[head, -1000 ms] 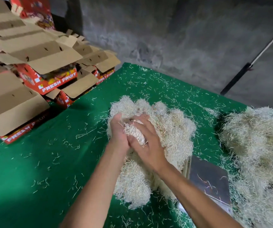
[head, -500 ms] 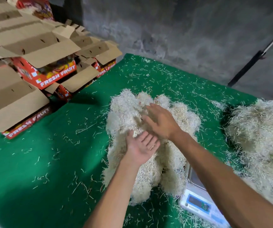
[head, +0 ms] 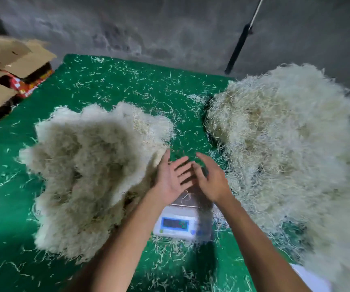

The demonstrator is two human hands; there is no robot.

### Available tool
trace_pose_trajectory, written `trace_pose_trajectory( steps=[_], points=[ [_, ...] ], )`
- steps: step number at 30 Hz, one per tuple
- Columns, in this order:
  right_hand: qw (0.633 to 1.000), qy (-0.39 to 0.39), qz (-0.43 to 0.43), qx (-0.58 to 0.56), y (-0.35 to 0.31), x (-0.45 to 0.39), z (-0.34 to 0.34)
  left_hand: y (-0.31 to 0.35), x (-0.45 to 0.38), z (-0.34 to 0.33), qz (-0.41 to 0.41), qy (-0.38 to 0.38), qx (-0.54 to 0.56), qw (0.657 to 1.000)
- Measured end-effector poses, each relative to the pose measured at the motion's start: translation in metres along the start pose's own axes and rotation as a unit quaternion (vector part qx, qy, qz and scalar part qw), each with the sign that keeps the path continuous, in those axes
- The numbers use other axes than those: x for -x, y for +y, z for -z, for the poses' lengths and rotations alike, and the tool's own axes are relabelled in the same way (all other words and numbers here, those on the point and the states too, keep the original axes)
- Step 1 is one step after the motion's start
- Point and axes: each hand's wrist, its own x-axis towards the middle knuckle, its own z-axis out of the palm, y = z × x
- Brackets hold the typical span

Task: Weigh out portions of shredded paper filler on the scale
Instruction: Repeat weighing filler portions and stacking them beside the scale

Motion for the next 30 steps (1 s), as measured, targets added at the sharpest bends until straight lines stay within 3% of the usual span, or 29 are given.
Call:
trace_pose_trajectory(
  steps=[4, 8, 10, 12, 14, 15, 18, 20, 23, 25, 28, 30],
  points=[
    [0.992, 0.031, -0.117, 0.038, 0.097, 0.017, 0.04, -0.058, -0.023, -0.054, -0.001, -0.029, -0.175, 0.984],
    [0.937, -0.168, -0.167, 0.256, 0.175, 0.082, 0.024, -0.136, -0.028, -0.085, -0.032, -0.066, -0.359, 0.93],
    [0.945, -0.115, -0.156, 0.265, 0.187, 0.113, 0.008, -0.175, -0.028, -0.089, -0.053, -0.072, -0.454, 0.886],
    [0.967, -0.025, -0.182, 0.177, 0.182, 0.129, -0.002, -0.208, -0.033, -0.088, -0.051, -0.012, -0.499, 0.865],
    [0.968, 0.085, -0.238, 0.012, 0.167, 0.138, 0.0, -0.231, -0.037, -0.086, -0.031, 0.058, -0.485, 0.872],
    [0.949, 0.127, -0.275, -0.086, 0.157, 0.14, 0.005, -0.239, -0.038, -0.083, -0.02, 0.075, -0.457, 0.886],
    [0.895, 0.165, -0.297, -0.288, 0.128, 0.142, 0.021, -0.244, -0.036, -0.078, 0.025, 0.073, -0.301, 0.95],
    [0.904, 0.168, -0.262, -0.293, 0.116, 0.145, 0.032, -0.237, -0.038, -0.085, 0.025, 0.052, -0.245, 0.968],
    [0.906, 0.248, -0.198, -0.28, 0.11, 0.148, 0.057, -0.2, -0.028, -0.096, -0.086, 0.127, -0.316, 0.936],
    [0.908, 0.286, -0.211, -0.222, 0.109, 0.146, 0.074, -0.169, -0.017, -0.099, -0.084, 0.128, -0.312, 0.938],
    [0.92, 0.169, -0.282, -0.213, 0.086, 0.139, 0.086, -0.131, -0.013, -0.102, -0.067, 0.036, -0.252, 0.965],
    [0.875, 0.084, -0.314, -0.36, 0.058, 0.129, 0.088, -0.112, 0.014, -0.11, -0.08, 0.003, -0.219, 0.972]
  ],
)
